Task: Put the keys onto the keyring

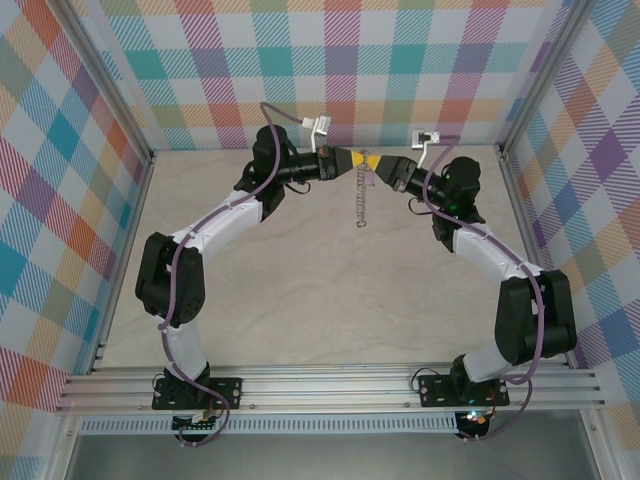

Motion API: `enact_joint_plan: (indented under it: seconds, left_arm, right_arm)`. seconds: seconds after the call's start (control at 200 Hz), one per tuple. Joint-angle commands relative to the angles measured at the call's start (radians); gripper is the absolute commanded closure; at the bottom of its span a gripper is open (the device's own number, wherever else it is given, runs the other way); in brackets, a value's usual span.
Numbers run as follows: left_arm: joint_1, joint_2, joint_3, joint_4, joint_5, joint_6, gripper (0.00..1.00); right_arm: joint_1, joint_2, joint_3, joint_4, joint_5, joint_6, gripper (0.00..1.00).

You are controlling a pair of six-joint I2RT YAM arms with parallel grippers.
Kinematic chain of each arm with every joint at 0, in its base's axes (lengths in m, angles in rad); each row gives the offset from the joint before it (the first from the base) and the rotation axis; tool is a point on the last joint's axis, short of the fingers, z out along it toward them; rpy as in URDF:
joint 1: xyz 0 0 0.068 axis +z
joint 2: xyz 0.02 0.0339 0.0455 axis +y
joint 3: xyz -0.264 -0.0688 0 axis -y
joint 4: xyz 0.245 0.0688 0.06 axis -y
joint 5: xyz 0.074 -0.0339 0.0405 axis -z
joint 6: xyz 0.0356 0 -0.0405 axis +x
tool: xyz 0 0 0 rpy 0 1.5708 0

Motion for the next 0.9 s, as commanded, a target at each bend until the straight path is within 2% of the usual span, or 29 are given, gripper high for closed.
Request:
enact_joint_plan:
  seconds: [0.0,0.14,0.395,0.52,0.675,0.84,0.895]
  left_arm:
    - [-0.007,-0.035,0.011,0.058,-0.008,0.000,1.00]
    - [-0.007,-0.030,0.013,0.057,-0.005,0.000,1.00]
    - [-0.008,-0.027,0.013,0.056,-0.002,0.001,1.00]
    - [-0.008,-0.027,0.011,0.057,-0.001,0.002,1.00]
    - [-0.008,-0.029,0.010,0.054,-0.001,0.004,1.00]
    - [-0.003,-0.039,0.026,-0.019,-0.019,0.048,1.00]
    - [0.003,-0.045,0.042,-0.069,-0.026,0.082,0.87]
  right_arm:
    - [0.007,0.006,0.026,0.040,-0.027,-0.002,0.87]
    - [0.008,0.019,0.035,0.063,-0.052,0.017,0.88]
    - [0.011,0.032,0.051,0.062,-0.065,0.024,0.82]
    - [0.012,0.035,0.052,0.057,-0.061,0.021,0.86]
    - [0.011,0.036,0.057,0.037,-0.055,0.009,1.00]
    - [0.009,0.032,0.070,-0.015,-0.054,-0.027,1.00]
    - [0.004,0.030,0.085,-0.050,-0.066,-0.052,1.00]
